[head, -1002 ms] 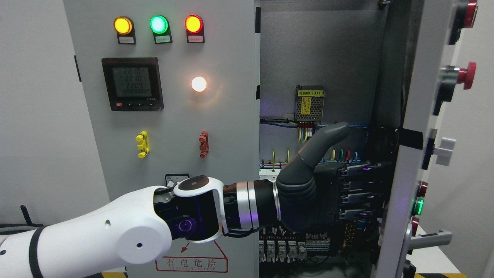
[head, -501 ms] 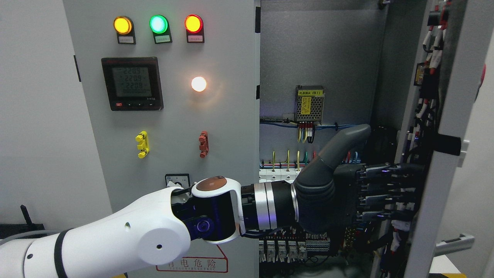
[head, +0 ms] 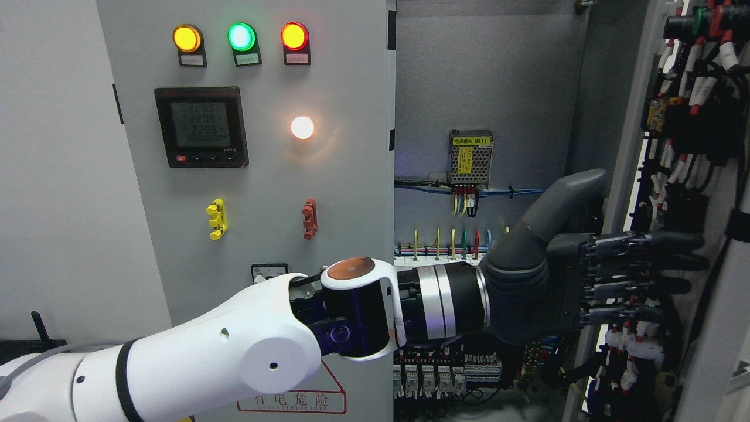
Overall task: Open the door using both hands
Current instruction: 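Push the door edge outward with the left hand, swinging it open, then sweep the left arm farther along the door, then withdraw it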
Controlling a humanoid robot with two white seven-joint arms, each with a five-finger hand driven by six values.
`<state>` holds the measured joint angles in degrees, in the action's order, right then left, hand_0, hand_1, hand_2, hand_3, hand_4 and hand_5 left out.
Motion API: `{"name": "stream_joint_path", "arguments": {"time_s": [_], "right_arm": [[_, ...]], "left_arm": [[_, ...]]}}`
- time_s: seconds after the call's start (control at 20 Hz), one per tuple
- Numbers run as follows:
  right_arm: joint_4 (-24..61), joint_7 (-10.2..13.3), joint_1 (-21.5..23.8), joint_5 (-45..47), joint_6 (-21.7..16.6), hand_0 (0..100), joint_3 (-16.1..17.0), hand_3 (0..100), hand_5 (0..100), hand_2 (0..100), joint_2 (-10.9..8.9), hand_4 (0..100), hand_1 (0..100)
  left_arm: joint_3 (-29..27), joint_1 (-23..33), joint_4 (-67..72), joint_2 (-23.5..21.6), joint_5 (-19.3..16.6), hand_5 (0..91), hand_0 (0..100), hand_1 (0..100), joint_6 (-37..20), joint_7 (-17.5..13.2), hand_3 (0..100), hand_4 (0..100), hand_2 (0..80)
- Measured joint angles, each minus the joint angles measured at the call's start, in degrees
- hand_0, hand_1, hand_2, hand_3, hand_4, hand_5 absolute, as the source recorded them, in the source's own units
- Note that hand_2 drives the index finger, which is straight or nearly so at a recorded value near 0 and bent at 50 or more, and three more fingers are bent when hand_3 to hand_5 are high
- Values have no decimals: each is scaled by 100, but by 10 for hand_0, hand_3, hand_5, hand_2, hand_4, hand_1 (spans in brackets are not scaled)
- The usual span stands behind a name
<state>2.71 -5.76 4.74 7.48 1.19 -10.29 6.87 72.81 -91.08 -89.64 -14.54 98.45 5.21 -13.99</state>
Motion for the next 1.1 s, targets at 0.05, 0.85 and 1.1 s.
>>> {"name": "stream_joint_path", "arguments": {"time_s": [0.05, 0.85, 1.1], "right_arm": [[0, 0, 0, 0, 0, 106, 0, 0, 0, 0, 0, 0, 0], [-1, 0, 0, 0, 0, 107, 0, 0, 0, 0, 0, 0, 0], [-1, 0, 0, 0, 0, 106, 0, 0, 0, 0, 0, 0, 0]], "left_arm": [[-7, -12, 22, 52, -5, 0, 0, 0, 0, 0, 0, 31, 0], [-34, -94, 547, 1047, -251, 0, 0, 0, 11, 63, 0, 31, 0], [-16, -266, 696, 1313, -248, 0, 0, 0, 21, 183, 0, 31, 0]]}}
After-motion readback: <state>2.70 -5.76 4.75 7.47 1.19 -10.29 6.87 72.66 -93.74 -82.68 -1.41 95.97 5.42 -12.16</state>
